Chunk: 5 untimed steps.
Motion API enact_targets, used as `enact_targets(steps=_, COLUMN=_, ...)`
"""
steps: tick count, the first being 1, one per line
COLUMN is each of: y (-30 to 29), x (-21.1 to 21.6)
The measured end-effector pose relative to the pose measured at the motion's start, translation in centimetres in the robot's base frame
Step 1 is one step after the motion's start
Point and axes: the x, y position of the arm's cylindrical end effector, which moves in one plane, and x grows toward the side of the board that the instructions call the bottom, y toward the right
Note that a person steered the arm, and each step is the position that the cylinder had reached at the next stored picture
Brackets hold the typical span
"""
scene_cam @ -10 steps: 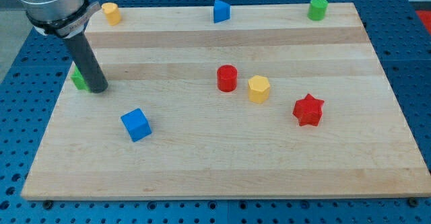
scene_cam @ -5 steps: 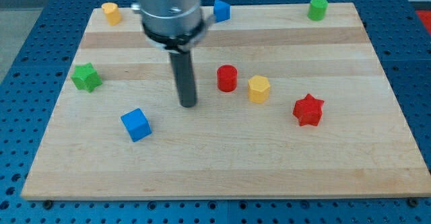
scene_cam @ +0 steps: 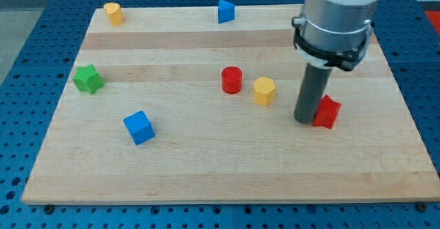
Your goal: Move the red star to the center right
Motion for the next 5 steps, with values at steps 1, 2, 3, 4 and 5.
enact_targets(steps=1, y=0.4, x=1.9)
enact_targets(steps=2, y=1.5, x=2.2)
enact_targets(steps=3, y=2.3, x=2.2)
enact_targets(steps=4, y=2.8, x=2.0)
enact_targets(steps=5, y=3.0, x=1.7)
